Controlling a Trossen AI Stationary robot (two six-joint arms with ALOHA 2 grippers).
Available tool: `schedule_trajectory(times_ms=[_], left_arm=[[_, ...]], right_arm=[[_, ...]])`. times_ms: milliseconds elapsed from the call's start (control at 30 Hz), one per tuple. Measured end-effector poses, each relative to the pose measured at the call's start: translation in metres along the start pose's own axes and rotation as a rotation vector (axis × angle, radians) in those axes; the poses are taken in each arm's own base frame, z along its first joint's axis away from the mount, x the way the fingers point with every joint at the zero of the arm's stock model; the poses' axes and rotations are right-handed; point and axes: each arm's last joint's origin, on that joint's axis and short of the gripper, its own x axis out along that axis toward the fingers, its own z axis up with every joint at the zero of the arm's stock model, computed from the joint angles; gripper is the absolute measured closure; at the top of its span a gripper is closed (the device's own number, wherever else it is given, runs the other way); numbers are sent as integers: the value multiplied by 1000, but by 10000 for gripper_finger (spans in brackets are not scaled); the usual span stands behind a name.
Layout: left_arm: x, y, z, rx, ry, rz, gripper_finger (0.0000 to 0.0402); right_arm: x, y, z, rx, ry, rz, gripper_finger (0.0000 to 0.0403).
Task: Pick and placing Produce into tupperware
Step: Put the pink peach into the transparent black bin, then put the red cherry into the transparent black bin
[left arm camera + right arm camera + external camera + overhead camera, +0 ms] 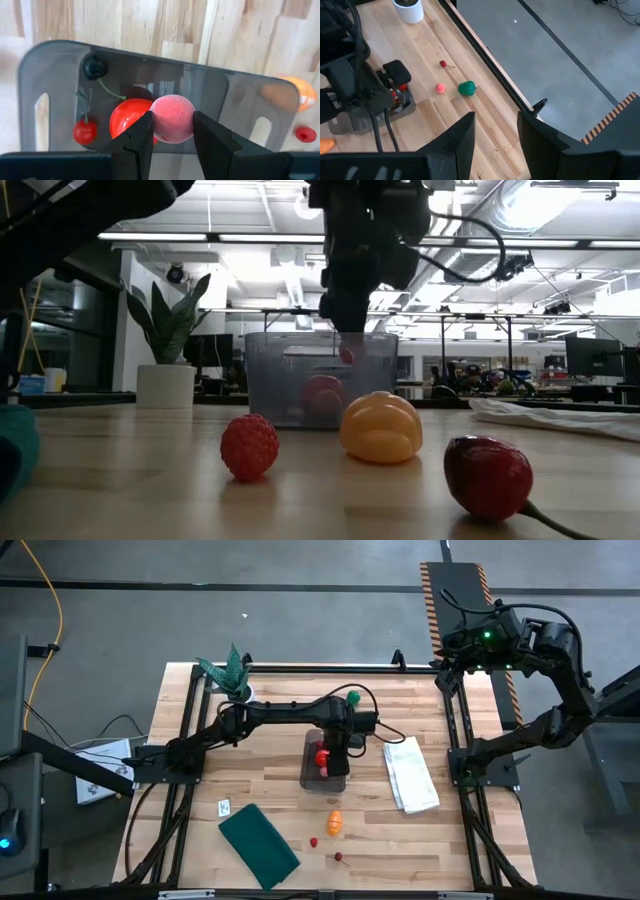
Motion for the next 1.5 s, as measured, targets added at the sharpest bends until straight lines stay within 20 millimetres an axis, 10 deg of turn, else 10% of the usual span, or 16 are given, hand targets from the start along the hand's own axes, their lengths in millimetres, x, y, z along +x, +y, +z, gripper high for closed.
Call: schedule_trajectory(times_ms=[767, 1500], left_arm=[[2, 2, 1, -10, -8, 19, 193], [-19, 46, -14, -115, 65, 57, 252]], right_arm=[[0, 0, 0, 1, 0, 0, 263], [0, 0, 0, -1, 0, 0, 263]])
